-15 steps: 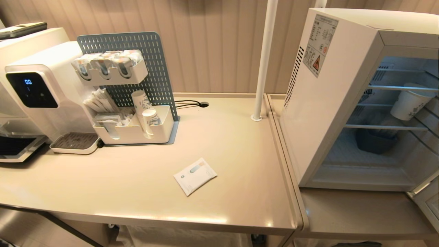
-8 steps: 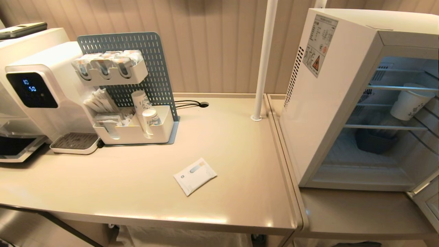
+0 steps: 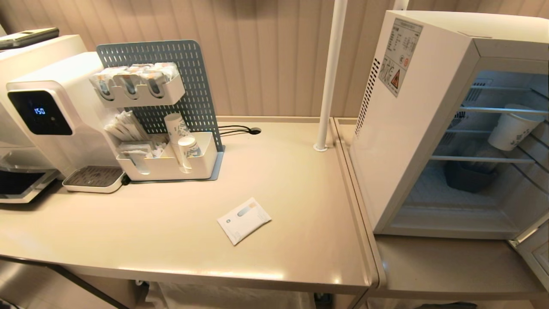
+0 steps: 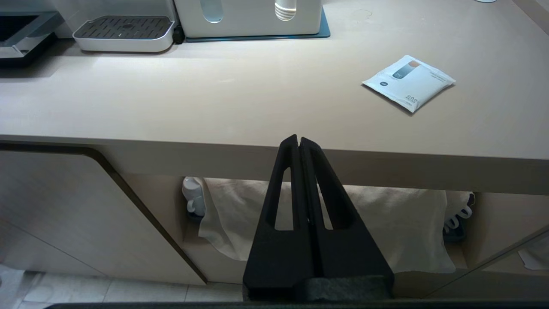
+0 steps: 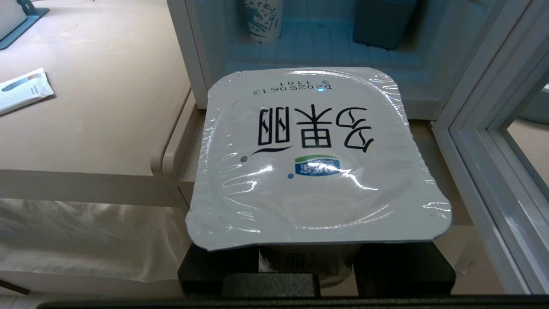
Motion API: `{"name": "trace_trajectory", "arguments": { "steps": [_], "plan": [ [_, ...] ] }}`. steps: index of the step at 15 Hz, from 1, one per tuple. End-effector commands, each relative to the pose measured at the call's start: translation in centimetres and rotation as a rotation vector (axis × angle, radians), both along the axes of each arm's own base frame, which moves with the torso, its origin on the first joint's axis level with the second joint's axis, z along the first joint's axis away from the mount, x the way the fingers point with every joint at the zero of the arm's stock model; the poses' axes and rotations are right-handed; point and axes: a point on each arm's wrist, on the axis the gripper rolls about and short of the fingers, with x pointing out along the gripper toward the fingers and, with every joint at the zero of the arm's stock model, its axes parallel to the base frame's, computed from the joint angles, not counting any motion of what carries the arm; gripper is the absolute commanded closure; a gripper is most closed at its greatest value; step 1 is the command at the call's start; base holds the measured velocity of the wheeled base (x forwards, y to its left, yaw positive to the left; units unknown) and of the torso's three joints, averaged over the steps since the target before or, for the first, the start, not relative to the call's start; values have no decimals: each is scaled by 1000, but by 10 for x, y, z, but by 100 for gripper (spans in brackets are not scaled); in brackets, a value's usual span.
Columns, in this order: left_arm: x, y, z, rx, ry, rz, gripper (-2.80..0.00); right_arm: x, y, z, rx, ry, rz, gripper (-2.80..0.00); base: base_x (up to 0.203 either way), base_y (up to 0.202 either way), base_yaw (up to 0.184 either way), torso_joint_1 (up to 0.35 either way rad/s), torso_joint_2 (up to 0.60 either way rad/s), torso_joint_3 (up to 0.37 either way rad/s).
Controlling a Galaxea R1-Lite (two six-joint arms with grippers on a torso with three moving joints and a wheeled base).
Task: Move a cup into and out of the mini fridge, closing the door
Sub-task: Put the yoghurt in the freezer
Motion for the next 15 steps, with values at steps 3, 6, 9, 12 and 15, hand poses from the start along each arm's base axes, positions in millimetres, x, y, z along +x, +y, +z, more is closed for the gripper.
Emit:
{"name": "trace_trajectory", "arguments": {
  "steps": [3, 6, 9, 12, 15],
  "plan": [
    [0, 0, 0, 0, 1, 1, 0, 0, 0, 0, 4, 2, 0, 0, 0, 0, 0, 0, 0, 0],
    [0, 0, 0, 2, 1, 1, 0, 0, 0, 0, 4, 2, 0, 0, -25, 0, 0, 2, 1, 1],
    [0, 0, 0, 2, 1, 1, 0, 0, 0, 0, 6, 2, -1, 0, -174, 0, 2, 8, 3, 6],
    [0, 0, 0, 2, 1, 1, 0, 0, 0, 0, 6, 2, 0, 0, -196, 0, 2, 1, 3, 4],
    [0, 0, 0, 2, 1, 1, 0, 0, 0, 0, 6, 2, -1, 0, -192, 0, 0, 5, 2, 3]
  ]
}}
